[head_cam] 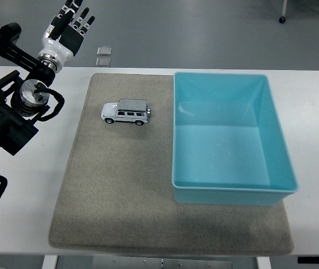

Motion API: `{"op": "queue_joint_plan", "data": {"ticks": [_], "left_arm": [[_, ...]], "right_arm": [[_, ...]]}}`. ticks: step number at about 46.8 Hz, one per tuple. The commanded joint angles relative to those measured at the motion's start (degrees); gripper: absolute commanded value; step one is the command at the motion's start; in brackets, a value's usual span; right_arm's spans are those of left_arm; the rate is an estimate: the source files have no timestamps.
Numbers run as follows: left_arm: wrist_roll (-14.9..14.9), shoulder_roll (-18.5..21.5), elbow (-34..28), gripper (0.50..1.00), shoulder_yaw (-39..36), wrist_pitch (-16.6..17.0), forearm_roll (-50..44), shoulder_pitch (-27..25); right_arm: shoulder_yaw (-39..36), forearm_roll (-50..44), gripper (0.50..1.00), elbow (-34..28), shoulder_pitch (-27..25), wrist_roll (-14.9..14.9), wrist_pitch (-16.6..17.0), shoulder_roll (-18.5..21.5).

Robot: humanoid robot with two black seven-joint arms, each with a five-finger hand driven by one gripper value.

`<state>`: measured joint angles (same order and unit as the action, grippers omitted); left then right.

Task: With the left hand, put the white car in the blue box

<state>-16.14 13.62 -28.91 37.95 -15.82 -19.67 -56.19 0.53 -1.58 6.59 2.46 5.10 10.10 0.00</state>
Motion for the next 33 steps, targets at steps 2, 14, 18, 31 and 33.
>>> {"op": "queue_joint_plan", "data": {"ticks": [2, 14, 18, 31, 33], "left_arm": [[0.0, -0.1, 0.0, 0.999, -0.2, 0.0, 0.2, 0.0], [-0.1, -0.1, 0.0, 1.000, -0.1, 0.0, 0.1, -0.3], [-0.1, -0.1, 0.0, 0.999, -0.1, 0.2, 0.1, -0.5], [-0.1, -0.2, 0.0, 1.000, -0.1, 0.9, 0.0, -0.6], [-0.1, -0.2, 0.0, 0.999, -0.1, 0.9, 0.0, -0.6]], "right_arm": [[0.0, 0.0, 0.936, 0.0, 0.0, 0.0, 0.0, 0.0], [0.0, 0.0, 0.936, 0.0, 0.0, 0.0, 0.0, 0.0], [0.0, 0.0, 0.936, 0.0, 0.0, 0.0, 0.0, 0.0], [0.0, 0.0, 0.936, 0.0, 0.0, 0.0, 0.0, 0.0], [0.0, 0.0, 0.936, 0.0, 0.0, 0.0, 0.0, 0.0]]}}
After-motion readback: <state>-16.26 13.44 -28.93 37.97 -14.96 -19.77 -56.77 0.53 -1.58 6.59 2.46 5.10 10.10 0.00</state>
